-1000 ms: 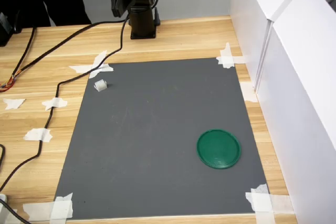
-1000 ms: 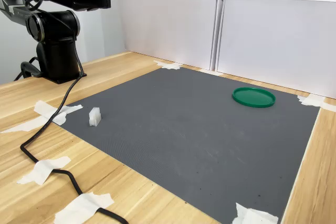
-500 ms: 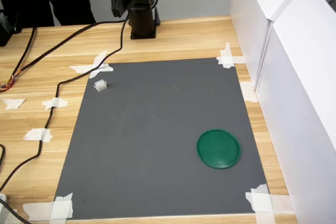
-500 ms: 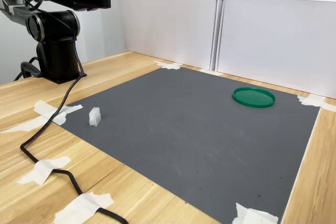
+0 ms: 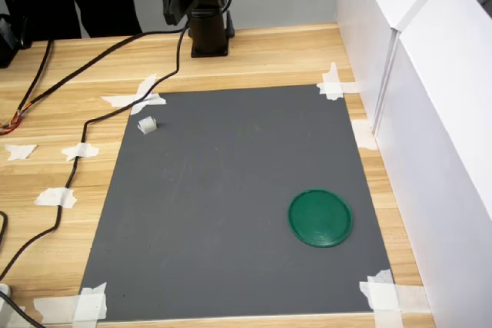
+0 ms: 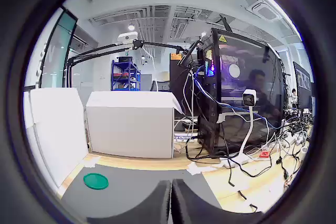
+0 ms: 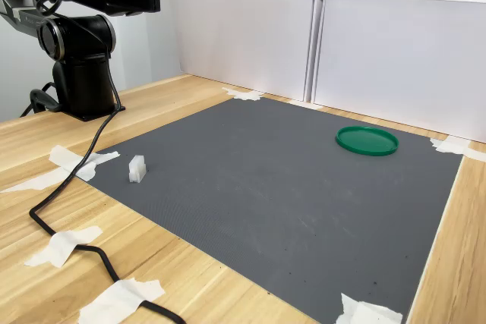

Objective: Grasp a white terminal and put it on the green lid.

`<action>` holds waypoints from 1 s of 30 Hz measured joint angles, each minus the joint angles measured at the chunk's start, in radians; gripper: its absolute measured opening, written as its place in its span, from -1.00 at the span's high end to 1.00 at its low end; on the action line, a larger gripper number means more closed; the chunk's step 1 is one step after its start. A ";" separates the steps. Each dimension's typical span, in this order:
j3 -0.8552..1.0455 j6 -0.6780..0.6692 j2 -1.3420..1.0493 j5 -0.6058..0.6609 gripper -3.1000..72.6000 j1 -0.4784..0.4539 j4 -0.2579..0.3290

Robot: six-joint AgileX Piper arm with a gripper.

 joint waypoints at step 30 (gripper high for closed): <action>-0.576 0.031 0.453 0.883 0.96 0.000 -0.219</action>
